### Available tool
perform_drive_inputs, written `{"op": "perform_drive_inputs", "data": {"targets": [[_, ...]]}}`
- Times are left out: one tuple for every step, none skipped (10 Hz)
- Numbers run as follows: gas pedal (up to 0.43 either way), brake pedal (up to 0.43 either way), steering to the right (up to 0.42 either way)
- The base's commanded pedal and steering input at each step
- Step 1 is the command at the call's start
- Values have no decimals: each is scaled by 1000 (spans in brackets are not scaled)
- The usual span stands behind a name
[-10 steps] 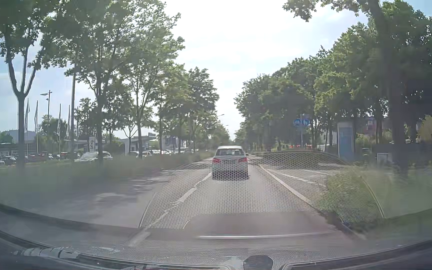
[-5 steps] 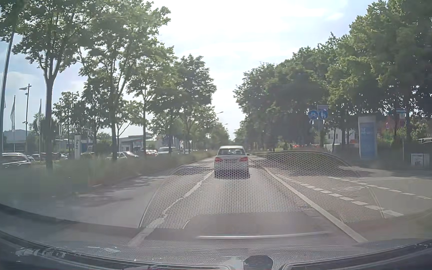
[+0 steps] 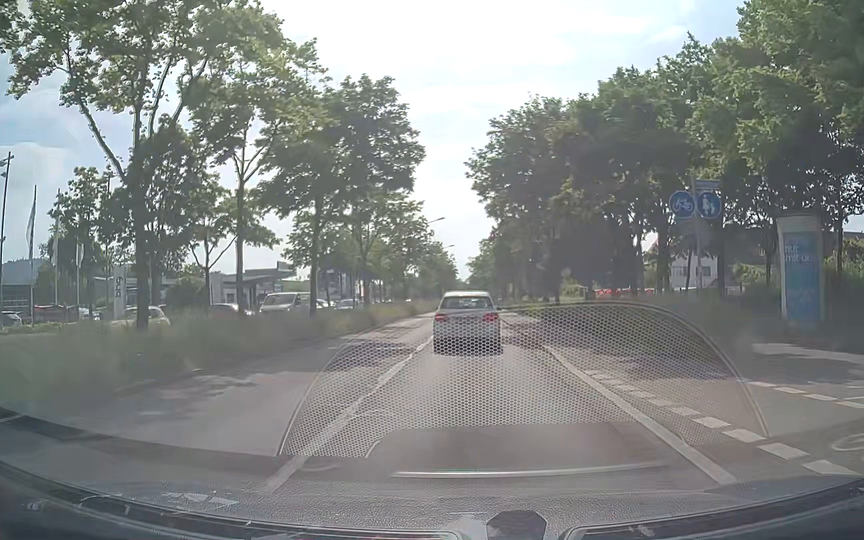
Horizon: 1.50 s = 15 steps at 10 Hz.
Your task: Follow the waypoints while adhering to traffic rules and regulations
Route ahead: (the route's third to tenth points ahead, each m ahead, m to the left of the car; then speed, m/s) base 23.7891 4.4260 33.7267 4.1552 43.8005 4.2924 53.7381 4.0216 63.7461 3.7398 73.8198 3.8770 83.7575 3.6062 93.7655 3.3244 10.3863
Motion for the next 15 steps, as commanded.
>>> {"op": "perform_drive_inputs", "data": {"targets": [[130,0,3],[118,0,3],[110,0,3],[98,0,3],[98,0,3],[98,0,3],[87,0,3],[79,0,3],[79,0,2],[79,0,3],[79,0,2],[79,0,2],[79,0,1],[79,0,1],[79,0,1]]}}
